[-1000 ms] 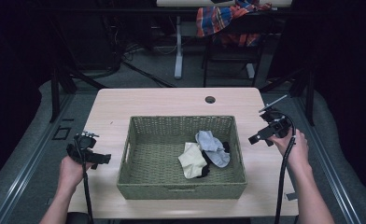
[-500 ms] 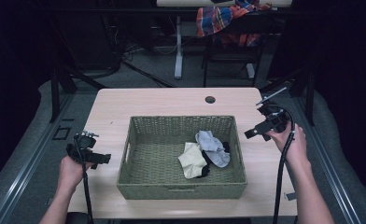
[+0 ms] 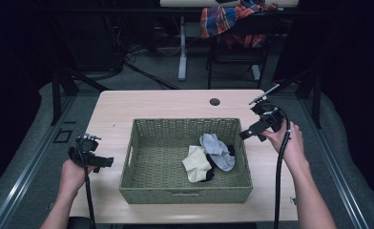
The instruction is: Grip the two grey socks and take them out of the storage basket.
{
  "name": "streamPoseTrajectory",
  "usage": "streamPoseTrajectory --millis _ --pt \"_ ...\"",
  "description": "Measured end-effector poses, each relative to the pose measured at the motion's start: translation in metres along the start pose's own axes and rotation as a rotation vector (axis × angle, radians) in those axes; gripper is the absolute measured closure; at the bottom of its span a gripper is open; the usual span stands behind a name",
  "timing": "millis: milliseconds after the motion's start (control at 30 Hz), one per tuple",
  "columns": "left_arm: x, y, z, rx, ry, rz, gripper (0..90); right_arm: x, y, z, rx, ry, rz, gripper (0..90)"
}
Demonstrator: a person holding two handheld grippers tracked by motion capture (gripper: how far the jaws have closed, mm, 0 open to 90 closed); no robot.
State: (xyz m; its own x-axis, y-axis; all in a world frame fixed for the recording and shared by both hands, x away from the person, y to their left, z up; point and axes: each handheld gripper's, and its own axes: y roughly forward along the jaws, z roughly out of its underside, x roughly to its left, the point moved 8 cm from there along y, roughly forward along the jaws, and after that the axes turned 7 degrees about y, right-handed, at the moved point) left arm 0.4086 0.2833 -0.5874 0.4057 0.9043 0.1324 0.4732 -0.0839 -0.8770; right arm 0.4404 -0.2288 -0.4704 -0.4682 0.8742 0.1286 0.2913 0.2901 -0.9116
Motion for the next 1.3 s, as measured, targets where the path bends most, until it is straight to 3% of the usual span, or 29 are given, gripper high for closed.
streamPoseTrajectory --millis 133,367,667,900,1100,1200,1300 --pt "0.0 0.0 0.0 0.0 -0.001 -0.001 0.2 0.014 0.002 -0.01 0.004 -0.02 -0.012 0.0" --pt "0.001 0.001 0.0 0.0 -0.004 -0.001 0.2 0.027 0.013 -0.018 0.033 -0.051 -0.017 0.0" --pt "0.001 0.001 -0.001 0.0 -0.002 -0.001 0.2 0.046 0.026 -0.033 0.028 -0.073 -0.041 0.0" --pt "0.001 0.001 -0.001 -0.003 -0.001 0.0 0.2 0.066 0.053 -0.037 0.064 -0.101 -0.064 0.0" --pt "0.001 0.001 0.0 -0.004 -0.003 0.001 0.2 0.071 0.074 -0.036 0.118 -0.123 -0.051 0.0" --pt "0.001 0.001 0.0 -0.003 0.0 0.003 0.2 0.071 0.079 -0.035 0.123 -0.105 -0.056 0.9" --pt "0.0 0.0 -0.001 -0.007 0.001 0.002 0.2 0.07 0.089 -0.033 0.142 -0.102 -0.049 6.7"
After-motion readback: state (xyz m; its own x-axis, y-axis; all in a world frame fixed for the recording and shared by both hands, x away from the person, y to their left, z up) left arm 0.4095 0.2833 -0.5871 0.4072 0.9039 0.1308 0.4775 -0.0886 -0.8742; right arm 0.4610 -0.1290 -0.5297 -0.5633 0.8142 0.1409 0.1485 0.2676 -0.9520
